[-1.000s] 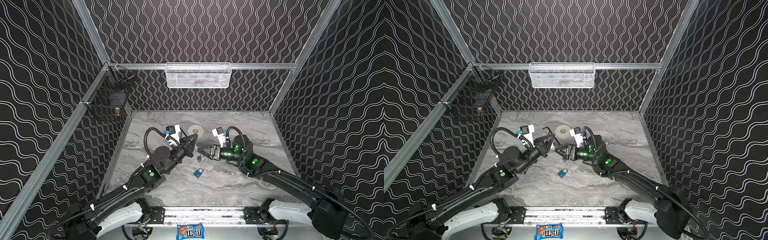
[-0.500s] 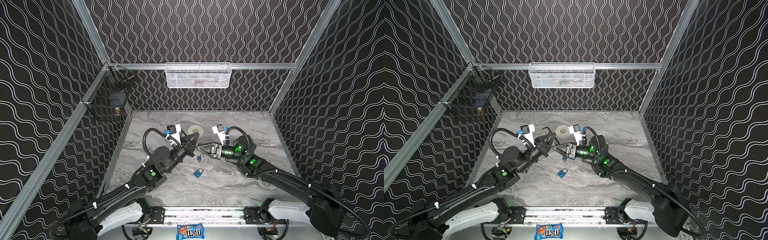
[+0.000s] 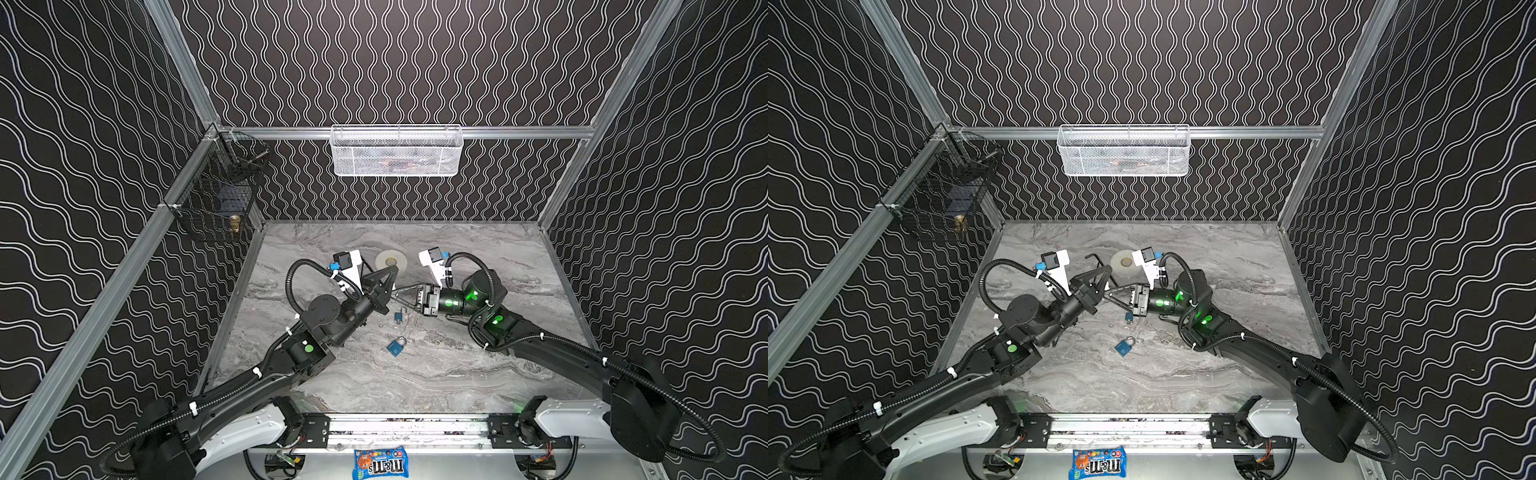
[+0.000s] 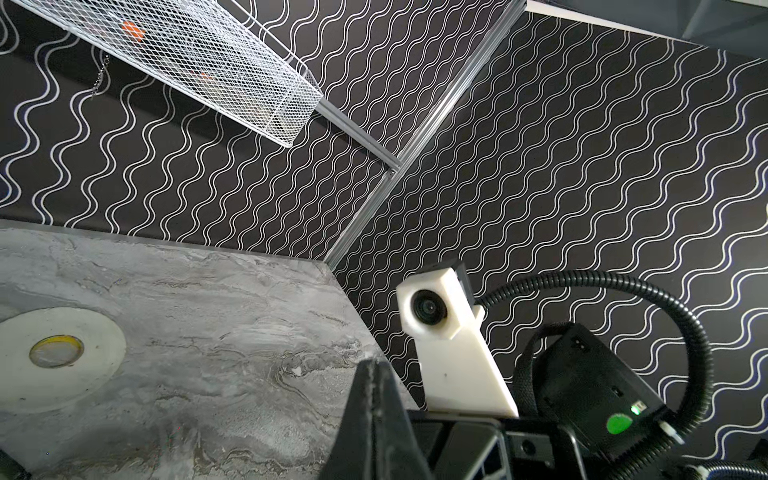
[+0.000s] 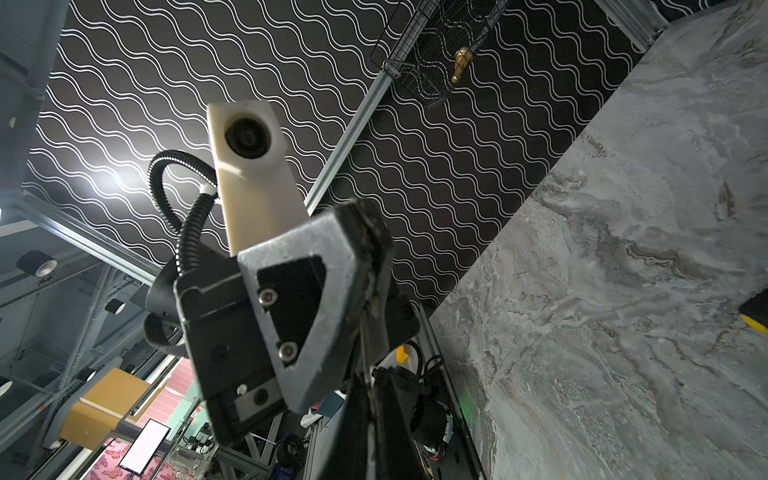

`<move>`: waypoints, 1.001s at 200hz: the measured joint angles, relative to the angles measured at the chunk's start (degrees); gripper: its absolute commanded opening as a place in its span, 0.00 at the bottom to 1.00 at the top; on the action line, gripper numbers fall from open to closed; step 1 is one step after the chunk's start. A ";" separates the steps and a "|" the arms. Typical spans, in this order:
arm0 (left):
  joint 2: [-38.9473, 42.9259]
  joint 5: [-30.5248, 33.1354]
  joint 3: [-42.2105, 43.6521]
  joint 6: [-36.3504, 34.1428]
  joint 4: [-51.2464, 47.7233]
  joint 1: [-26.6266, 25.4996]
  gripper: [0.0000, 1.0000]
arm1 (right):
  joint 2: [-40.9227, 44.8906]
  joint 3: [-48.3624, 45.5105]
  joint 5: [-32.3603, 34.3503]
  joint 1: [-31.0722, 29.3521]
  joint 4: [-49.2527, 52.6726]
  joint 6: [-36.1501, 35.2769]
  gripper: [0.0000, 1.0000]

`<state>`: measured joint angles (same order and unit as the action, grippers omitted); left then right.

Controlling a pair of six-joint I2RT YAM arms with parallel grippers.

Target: Unlock with the key

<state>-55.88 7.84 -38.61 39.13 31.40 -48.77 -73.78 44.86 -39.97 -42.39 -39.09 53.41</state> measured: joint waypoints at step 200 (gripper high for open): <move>-21.11 -2.01 -16.13 -6.43 -59.01 -6.27 0.70 | 10.62 -14.19 1.49 11.47 54.53 -15.78 0.00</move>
<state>-76.99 5.82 -54.74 32.71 -27.62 -55.05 -63.16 30.68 -38.48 -30.92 15.44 37.63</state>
